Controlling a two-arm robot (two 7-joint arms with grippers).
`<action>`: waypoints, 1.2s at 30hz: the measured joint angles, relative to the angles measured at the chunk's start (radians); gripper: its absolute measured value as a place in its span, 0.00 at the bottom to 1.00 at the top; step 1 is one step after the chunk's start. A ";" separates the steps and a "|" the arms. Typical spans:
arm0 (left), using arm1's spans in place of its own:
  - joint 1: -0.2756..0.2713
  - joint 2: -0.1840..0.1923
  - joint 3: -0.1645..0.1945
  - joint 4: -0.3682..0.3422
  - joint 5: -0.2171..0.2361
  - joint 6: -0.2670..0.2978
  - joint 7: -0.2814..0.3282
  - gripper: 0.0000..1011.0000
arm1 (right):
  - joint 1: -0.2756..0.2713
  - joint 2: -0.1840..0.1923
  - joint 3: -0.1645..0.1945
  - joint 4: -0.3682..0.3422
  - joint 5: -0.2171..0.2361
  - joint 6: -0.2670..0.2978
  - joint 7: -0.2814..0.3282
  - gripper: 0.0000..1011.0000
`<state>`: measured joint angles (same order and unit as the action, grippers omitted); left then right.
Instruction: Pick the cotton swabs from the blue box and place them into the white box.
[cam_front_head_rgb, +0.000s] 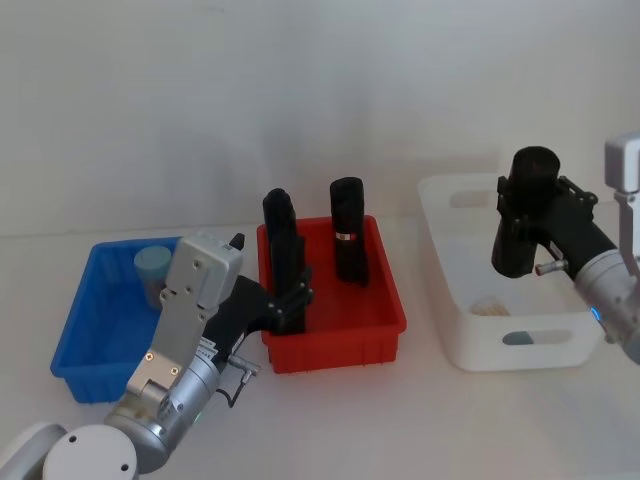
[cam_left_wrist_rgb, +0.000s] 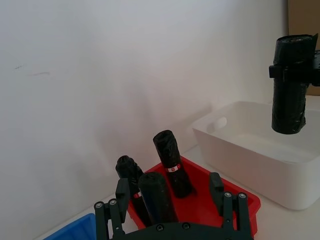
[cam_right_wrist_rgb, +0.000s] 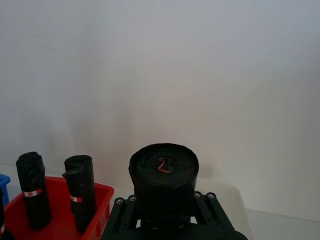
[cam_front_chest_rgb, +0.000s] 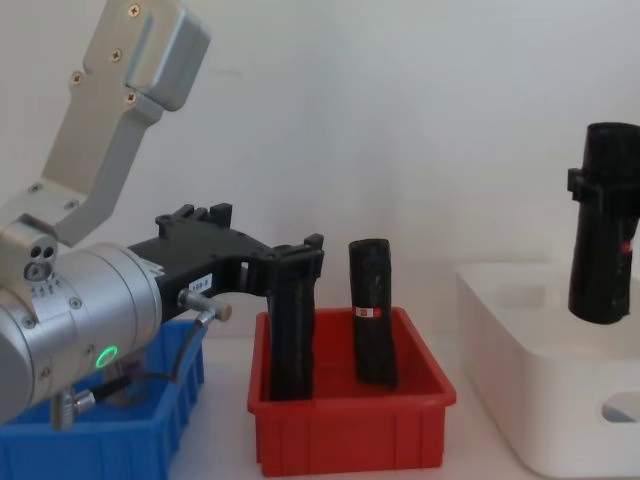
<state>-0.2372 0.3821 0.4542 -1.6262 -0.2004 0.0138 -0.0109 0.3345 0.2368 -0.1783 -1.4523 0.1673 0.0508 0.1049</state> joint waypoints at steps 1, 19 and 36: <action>0.000 0.000 0.000 0.000 0.000 0.000 0.000 0.99 | 0.000 0.001 0.001 0.002 0.000 0.001 0.001 0.43; 0.000 0.000 0.000 0.000 0.000 0.000 0.000 0.99 | 0.009 0.003 0.007 0.043 0.001 0.001 0.022 0.93; 0.000 0.000 0.000 0.000 0.000 0.000 0.000 0.99 | 0.005 0.006 0.013 0.043 0.004 -0.011 0.023 0.99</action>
<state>-0.2372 0.3821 0.4542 -1.6262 -0.2004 0.0138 -0.0109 0.3398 0.2427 -0.1655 -1.4094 0.1715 0.0400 0.1281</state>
